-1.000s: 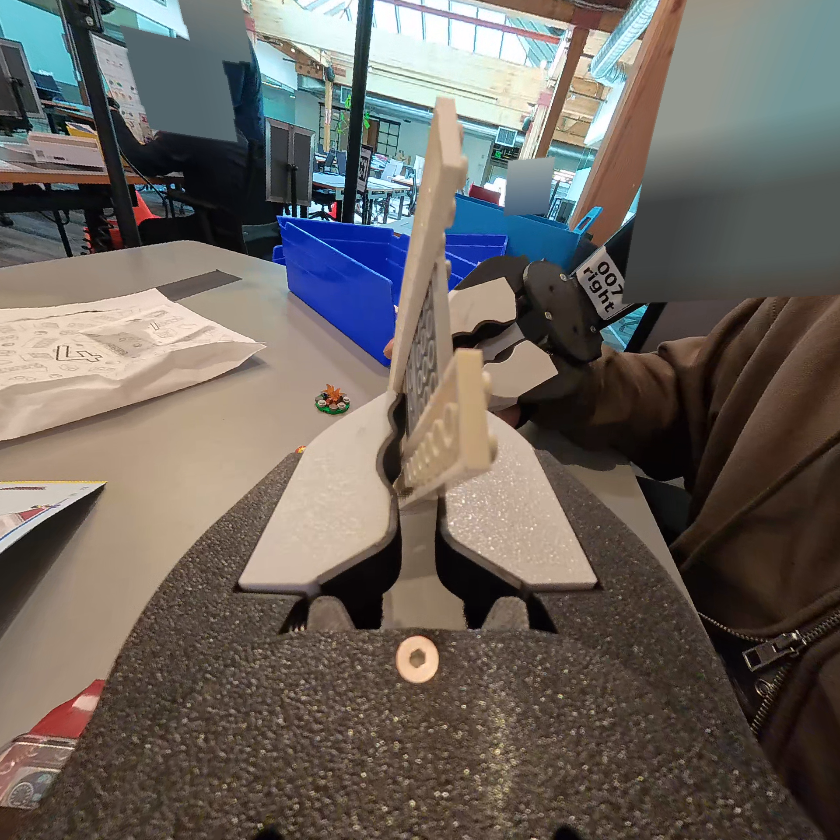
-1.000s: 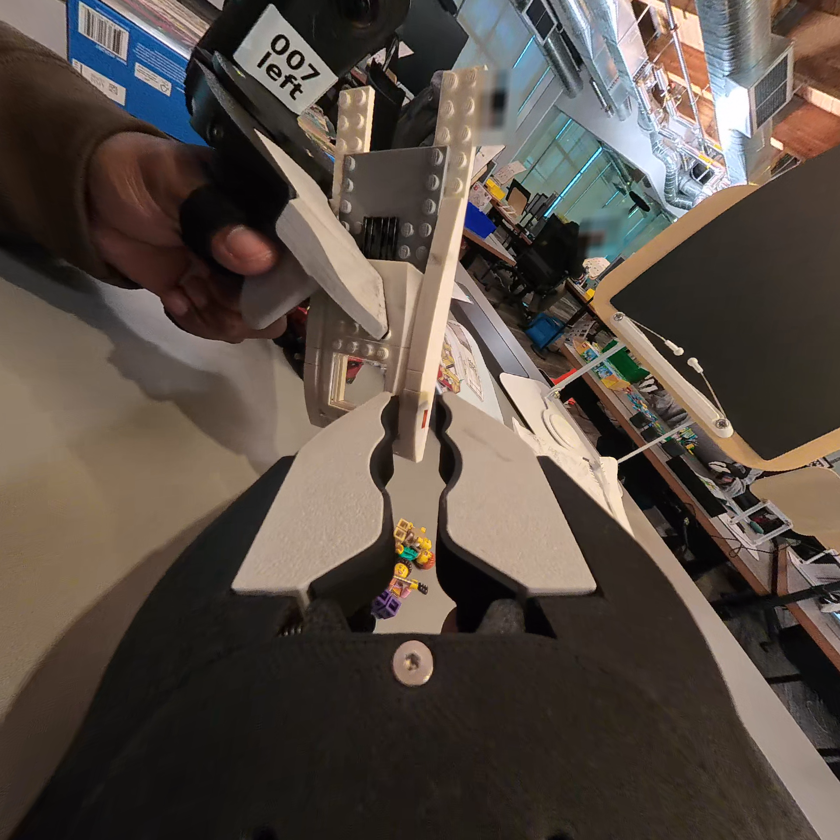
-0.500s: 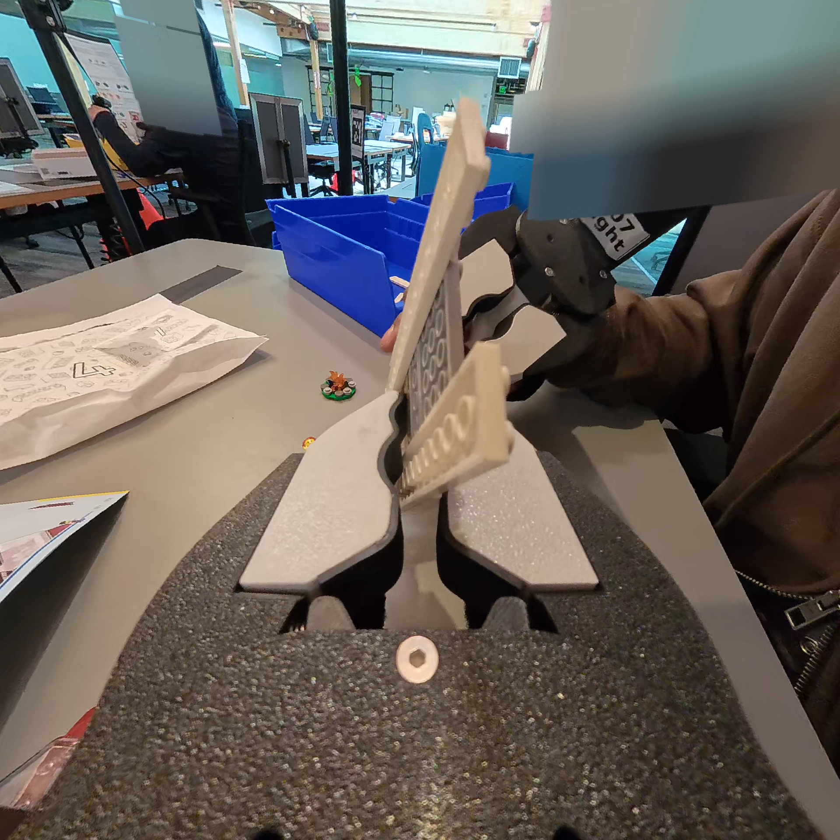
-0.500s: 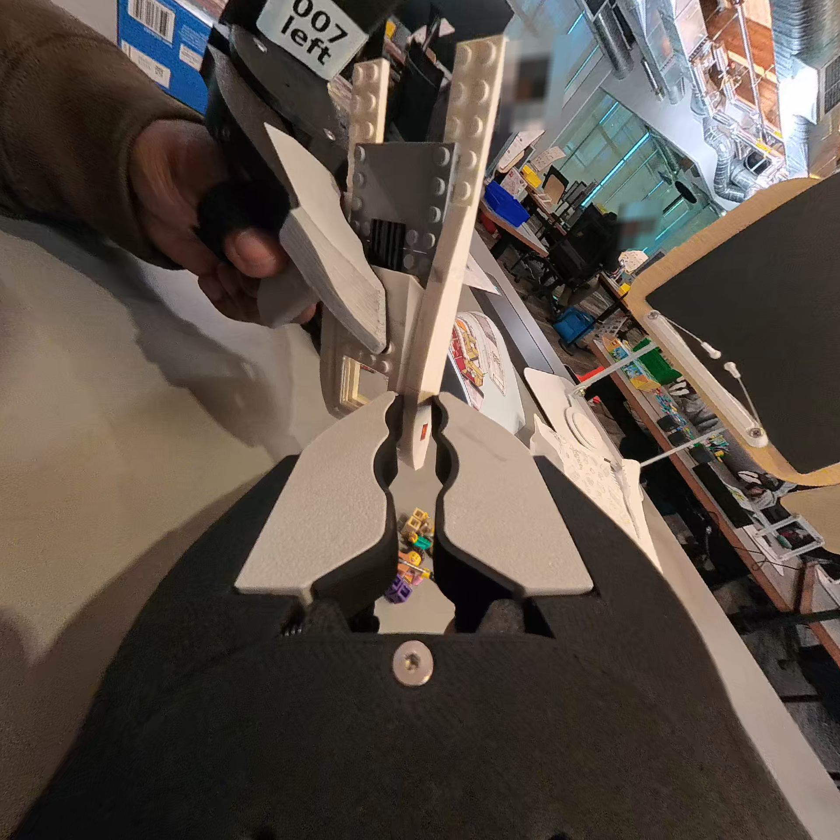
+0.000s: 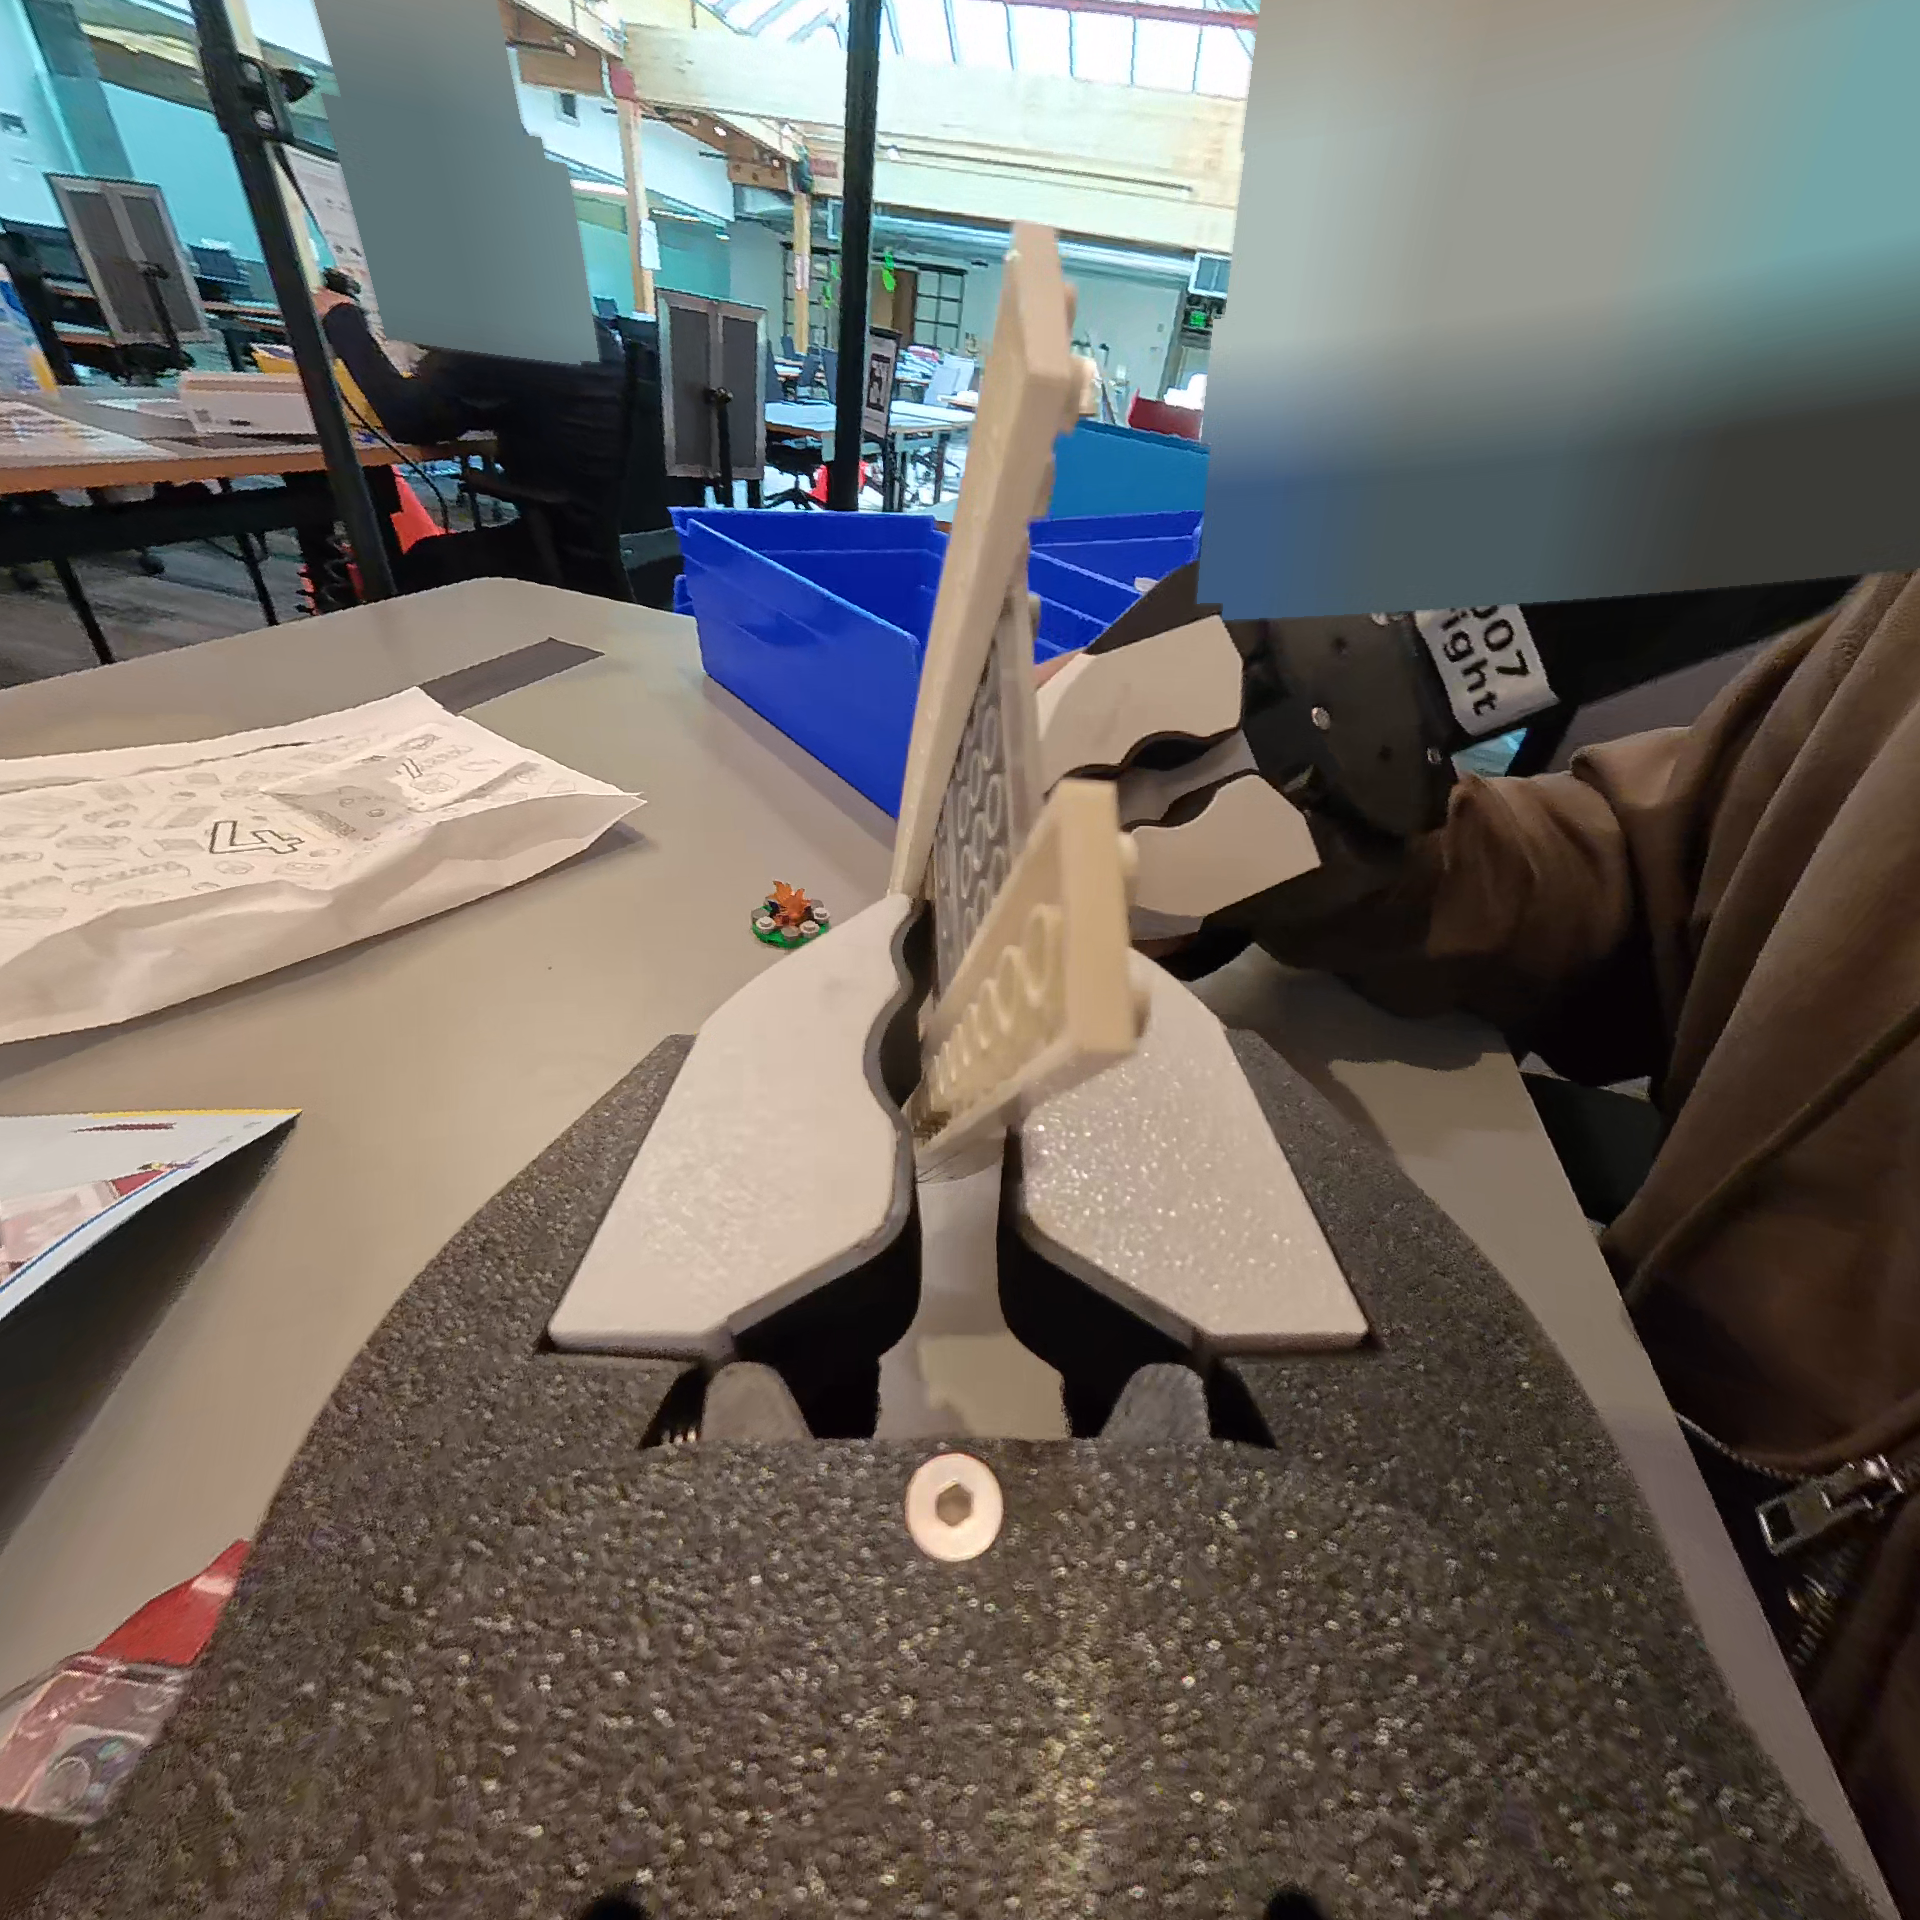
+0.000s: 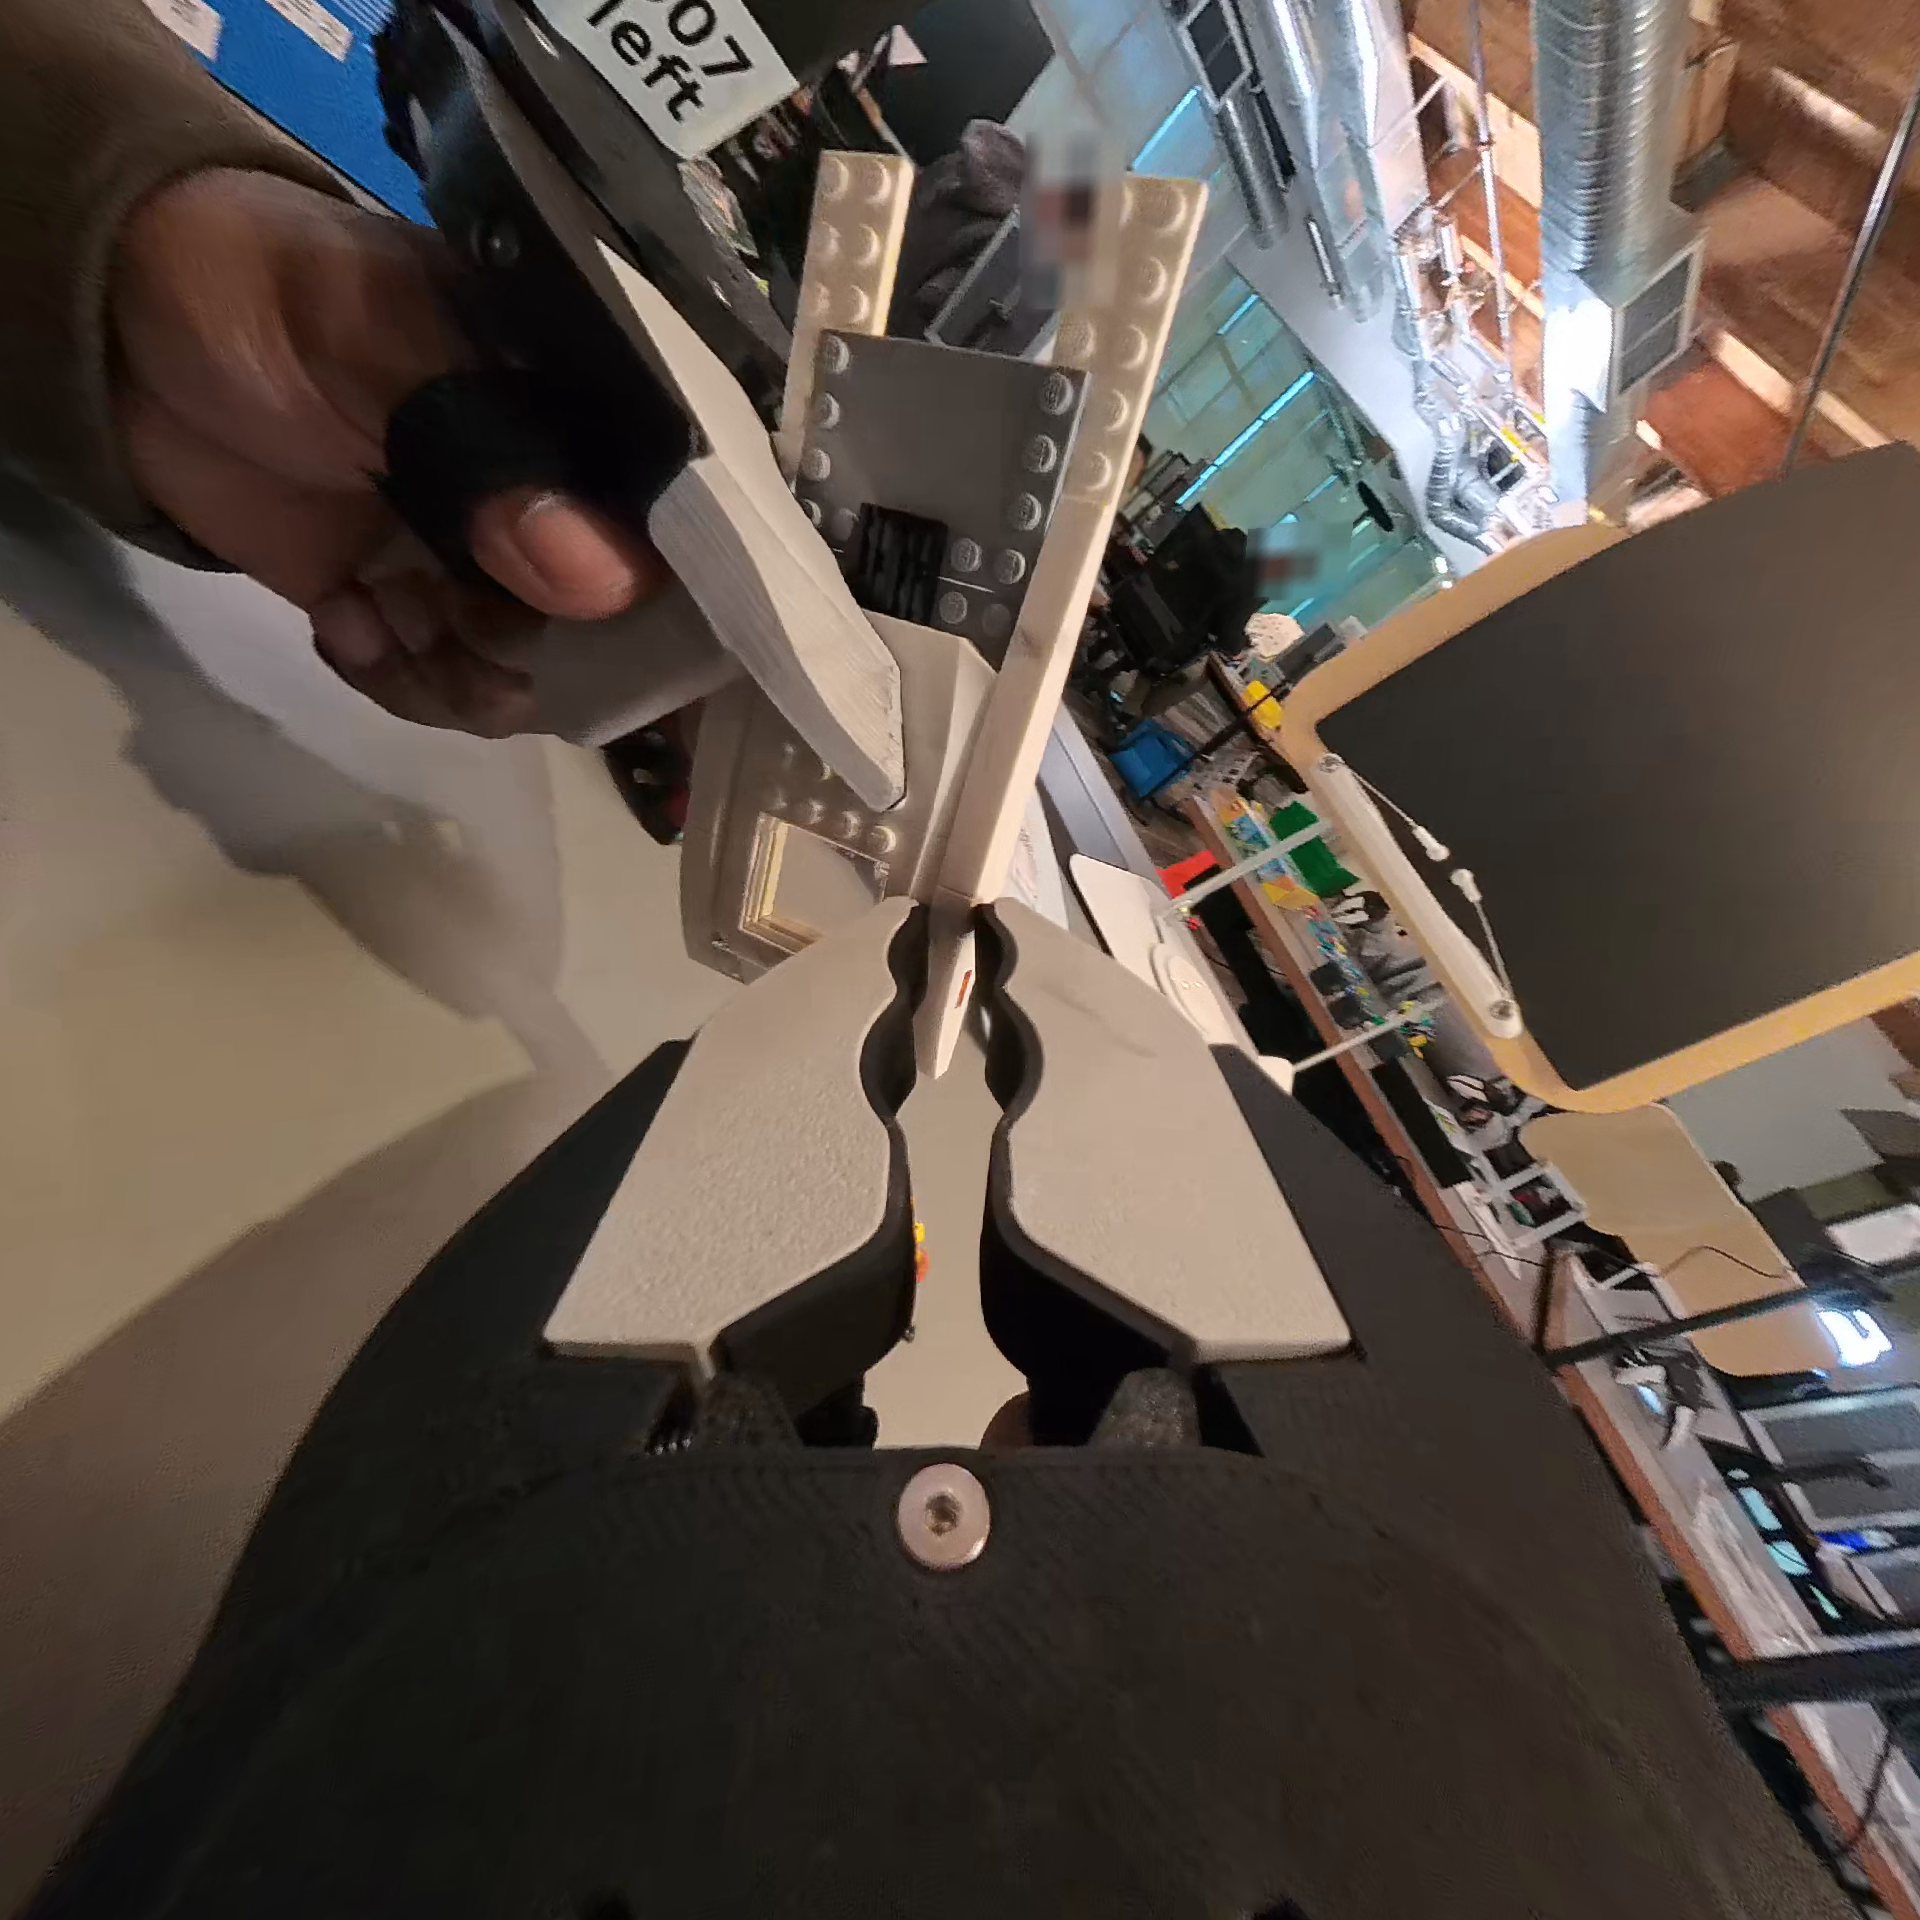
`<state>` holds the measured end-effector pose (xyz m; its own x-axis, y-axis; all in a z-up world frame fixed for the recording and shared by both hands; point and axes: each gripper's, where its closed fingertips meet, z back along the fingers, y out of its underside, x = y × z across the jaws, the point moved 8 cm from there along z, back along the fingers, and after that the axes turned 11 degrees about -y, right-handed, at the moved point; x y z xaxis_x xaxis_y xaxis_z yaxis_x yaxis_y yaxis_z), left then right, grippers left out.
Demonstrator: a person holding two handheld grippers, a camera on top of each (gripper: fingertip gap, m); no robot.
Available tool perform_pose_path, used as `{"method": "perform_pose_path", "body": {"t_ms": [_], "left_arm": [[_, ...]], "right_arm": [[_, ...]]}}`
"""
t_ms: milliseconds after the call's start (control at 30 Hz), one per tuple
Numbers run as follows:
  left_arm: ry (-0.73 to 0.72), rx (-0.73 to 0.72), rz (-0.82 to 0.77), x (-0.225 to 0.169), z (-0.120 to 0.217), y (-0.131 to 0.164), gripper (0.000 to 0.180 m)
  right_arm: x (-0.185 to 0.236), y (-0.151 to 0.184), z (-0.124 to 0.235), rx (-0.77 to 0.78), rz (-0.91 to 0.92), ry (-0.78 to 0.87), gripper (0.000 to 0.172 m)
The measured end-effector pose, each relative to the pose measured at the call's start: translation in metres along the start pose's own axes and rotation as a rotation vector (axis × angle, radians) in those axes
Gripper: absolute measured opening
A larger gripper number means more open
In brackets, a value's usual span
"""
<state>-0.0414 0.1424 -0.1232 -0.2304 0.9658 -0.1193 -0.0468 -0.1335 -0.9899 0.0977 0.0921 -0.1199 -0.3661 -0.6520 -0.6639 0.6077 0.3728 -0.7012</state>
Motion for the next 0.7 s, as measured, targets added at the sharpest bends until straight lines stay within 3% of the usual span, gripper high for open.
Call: {"method": "perform_pose_path", "body": {"t_ms": [200, 700], "left_arm": [[-0.047, -0.024, -0.028, -0.0014, 0.0014, -0.0007, 0.010], [-0.078, -0.024, -0.101, -0.0050, 0.0016, 0.0022, 0.011]], "right_arm": [[0.0038, -0.0022, -0.0031, 0.020, 0.033, 0.072, 0.008], [0.0052, 0.0016, -0.0022, -0.017, 0.005, 0.030, 0.007]]}}
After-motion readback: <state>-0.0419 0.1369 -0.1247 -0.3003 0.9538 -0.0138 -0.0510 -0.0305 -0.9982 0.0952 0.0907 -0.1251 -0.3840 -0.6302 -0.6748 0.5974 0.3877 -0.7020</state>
